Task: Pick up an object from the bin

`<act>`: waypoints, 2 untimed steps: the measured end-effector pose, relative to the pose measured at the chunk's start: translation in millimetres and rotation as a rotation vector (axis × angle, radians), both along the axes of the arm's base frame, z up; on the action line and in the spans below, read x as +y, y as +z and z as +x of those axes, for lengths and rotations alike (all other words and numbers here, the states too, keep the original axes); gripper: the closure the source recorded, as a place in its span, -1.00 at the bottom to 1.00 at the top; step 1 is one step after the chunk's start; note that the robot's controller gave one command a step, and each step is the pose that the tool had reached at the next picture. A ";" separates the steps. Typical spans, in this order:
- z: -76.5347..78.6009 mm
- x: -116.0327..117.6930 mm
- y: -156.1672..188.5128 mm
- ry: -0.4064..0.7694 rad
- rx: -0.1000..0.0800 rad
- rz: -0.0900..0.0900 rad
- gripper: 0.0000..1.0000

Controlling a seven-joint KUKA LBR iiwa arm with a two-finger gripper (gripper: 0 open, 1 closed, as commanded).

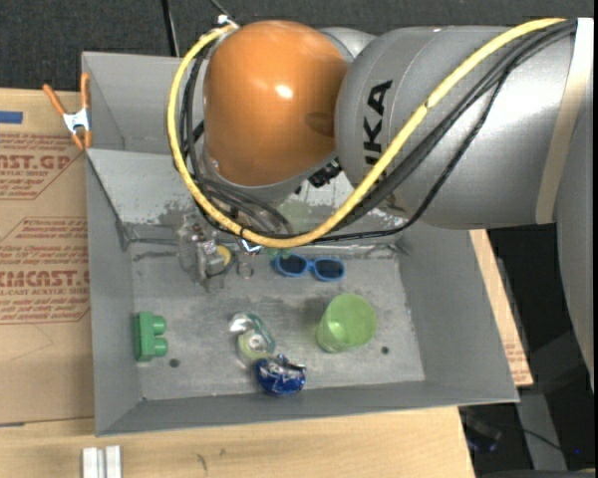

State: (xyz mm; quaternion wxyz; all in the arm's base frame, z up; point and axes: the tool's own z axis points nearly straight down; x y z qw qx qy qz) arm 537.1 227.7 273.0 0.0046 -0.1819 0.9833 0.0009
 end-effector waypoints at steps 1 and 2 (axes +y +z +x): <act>15.8 -94.0 -78.4 -0.115 0.012 -0.006 1.00; 16.2 -89.6 -75.3 -0.108 0.007 -0.002 -1.00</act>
Offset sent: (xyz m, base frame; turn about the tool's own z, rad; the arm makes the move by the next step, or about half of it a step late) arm 0.0158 -0.0902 -0.0751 0.1081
